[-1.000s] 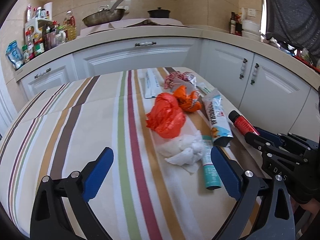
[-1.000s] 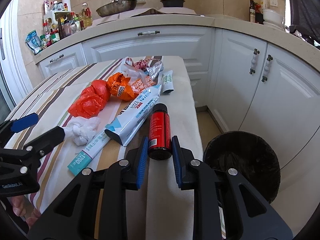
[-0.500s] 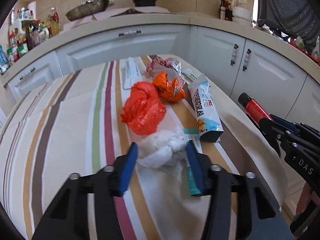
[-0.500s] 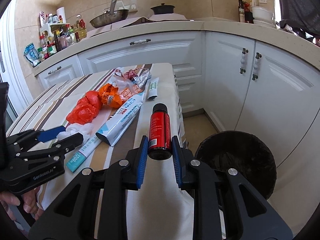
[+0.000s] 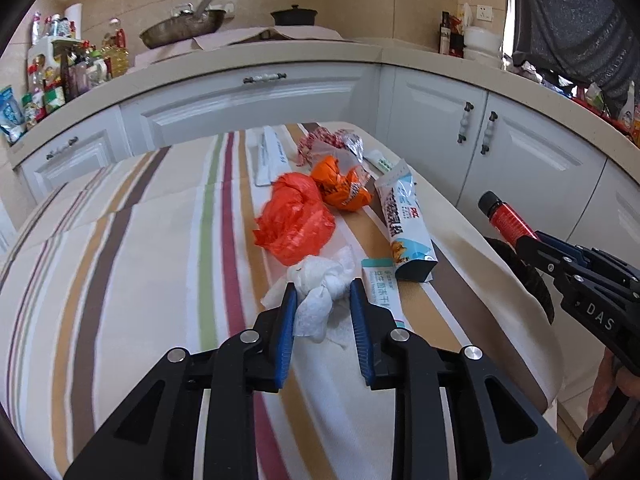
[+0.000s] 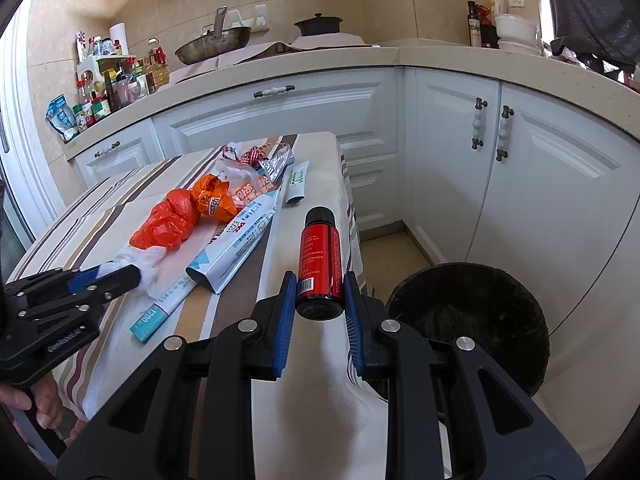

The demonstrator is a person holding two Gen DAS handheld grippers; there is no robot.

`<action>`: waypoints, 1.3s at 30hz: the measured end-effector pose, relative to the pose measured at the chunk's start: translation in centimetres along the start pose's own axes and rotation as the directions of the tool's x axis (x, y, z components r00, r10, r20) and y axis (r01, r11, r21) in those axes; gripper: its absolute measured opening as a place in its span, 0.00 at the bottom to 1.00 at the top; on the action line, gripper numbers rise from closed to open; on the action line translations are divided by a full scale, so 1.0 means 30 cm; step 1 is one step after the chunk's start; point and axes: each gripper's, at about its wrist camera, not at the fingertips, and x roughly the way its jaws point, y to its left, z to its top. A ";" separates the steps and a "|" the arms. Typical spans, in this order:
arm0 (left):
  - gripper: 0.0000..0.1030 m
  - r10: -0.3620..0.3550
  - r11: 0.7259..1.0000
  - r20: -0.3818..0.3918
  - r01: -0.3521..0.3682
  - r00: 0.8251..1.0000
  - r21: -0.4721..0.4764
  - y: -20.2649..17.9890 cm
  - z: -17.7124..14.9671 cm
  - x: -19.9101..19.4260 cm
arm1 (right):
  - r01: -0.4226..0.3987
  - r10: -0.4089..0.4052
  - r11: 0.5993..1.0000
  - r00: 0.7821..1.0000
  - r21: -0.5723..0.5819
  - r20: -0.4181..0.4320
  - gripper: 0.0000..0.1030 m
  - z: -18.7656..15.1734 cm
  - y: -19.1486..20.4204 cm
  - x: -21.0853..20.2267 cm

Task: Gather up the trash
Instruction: 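Grasp the white tissue with the left tool, then drop the tissue and spray can into the black bin with both tools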

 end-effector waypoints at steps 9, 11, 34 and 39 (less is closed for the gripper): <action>0.27 0.025 1.000 0.111 -0.026 0.993 0.013 -0.029 0.053 -0.094 | 0.041 -0.041 0.999 0.998 0.007 0.046 0.23 0.011 -0.035 -0.062; 0.27 0.007 1.000 0.121 -0.010 0.993 0.022 -0.052 0.065 -0.094 | 0.060 -0.061 0.998 0.996 0.012 0.059 0.23 0.012 -0.053 -0.082; 0.27 -0.198 0.970 0.062 0.187 0.978 0.152 -0.547 0.155 0.090 | 0.247 -0.257 0.960 0.964 0.131 0.069 0.23 -0.047 -0.424 -0.159; 0.27 -0.196 0.967 0.006 0.192 0.981 0.167 -0.637 0.166 0.168 | 0.252 -0.262 0.955 0.964 0.154 0.051 0.23 -0.057 -0.485 -0.125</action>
